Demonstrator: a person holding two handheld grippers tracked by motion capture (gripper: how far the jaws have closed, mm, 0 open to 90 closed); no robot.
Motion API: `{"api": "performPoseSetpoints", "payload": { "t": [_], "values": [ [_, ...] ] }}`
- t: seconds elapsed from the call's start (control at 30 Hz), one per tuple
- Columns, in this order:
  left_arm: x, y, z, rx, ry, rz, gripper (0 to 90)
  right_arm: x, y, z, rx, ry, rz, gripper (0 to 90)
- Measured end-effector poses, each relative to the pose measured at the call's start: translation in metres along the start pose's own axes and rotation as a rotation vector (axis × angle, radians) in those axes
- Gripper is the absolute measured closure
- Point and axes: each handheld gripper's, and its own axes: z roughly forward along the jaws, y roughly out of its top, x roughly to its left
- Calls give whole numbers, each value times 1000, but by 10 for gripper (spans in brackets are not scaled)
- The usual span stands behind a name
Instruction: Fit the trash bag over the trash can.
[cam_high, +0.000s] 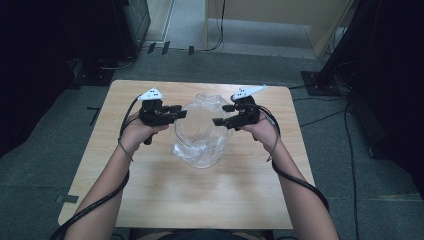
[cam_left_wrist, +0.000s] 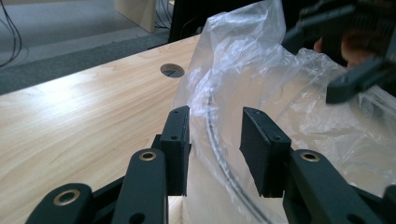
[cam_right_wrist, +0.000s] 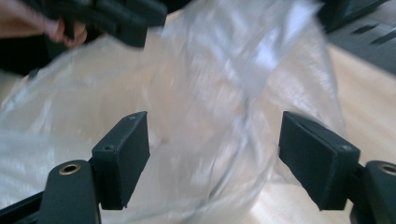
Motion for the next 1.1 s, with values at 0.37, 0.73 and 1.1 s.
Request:
{"api": "performPoseSetpoints", "payload": {
  "t": [0.37,0.73,1.1],
  "values": [
    [-1,-11,7,29,-19,-1,621,5,-18,14,63,67,28,205],
    [-2,-4,-4,-50,-14,14,565,13,-7,-1,-9,-5,6,179],
    [-3,-1,-14,-60,-12,22,570,24,7,-25,-99,12,-26,205]
  ]
}}
